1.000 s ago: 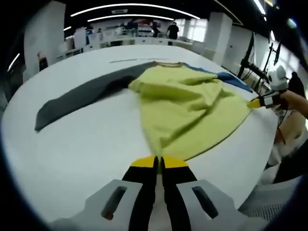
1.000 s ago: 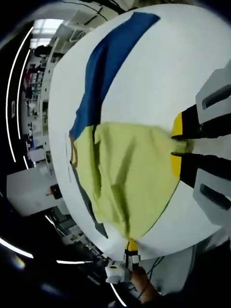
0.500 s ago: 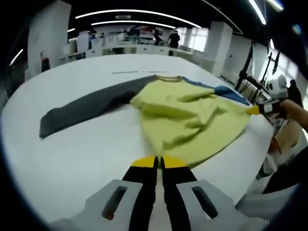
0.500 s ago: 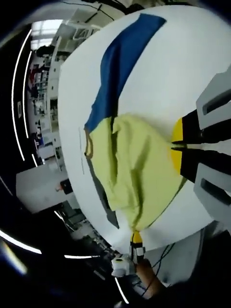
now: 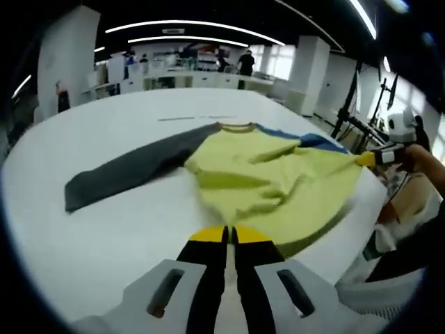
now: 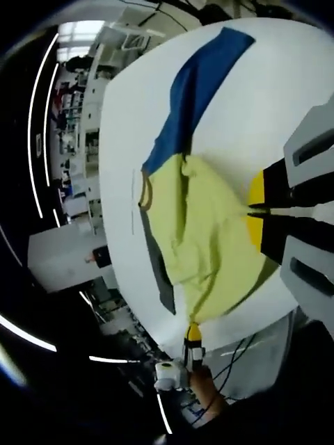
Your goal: Fold the garment on the visible template until the final outline fits inside the template.
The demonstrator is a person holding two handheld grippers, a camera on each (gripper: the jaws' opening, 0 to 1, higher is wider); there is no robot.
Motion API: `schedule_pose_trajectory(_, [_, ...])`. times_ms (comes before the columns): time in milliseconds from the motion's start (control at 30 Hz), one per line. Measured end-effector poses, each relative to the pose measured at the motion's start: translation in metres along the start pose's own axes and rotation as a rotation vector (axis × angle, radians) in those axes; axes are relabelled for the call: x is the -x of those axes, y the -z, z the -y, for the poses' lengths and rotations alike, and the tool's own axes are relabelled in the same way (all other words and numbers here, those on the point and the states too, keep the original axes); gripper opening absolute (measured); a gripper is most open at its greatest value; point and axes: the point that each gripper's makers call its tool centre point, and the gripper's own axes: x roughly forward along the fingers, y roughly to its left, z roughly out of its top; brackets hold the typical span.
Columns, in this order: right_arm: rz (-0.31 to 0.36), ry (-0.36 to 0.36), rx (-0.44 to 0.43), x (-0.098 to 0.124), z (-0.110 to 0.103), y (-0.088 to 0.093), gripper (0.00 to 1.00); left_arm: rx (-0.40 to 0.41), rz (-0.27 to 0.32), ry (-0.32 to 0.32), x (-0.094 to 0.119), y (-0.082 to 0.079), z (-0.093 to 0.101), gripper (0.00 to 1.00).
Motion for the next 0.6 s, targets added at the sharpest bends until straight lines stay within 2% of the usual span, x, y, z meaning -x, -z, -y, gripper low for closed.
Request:
schedule_pose_trajectory(267, [-0.019, -0.001, -0.016, 0.015, -0.004, 0.008, 0.00, 0.045, -0.030, 0.005, 0.016, 0.012, 0.006, 0.00])
schedule_pose_trajectory(533, [-0.081, 0.015, -0.011, 0.017, -0.008, 0.033, 0.00, 0.077, -0.063, 0.004, 0.024, 0.029, 0.007, 0.01])
schedule_pose_trajectory(600, [-0.100, 0.037, -0.007, 0.017, -0.005, 0.041, 0.00, 0.079, -0.078, 0.001, 0.024, 0.035, 0.006, 0.01])
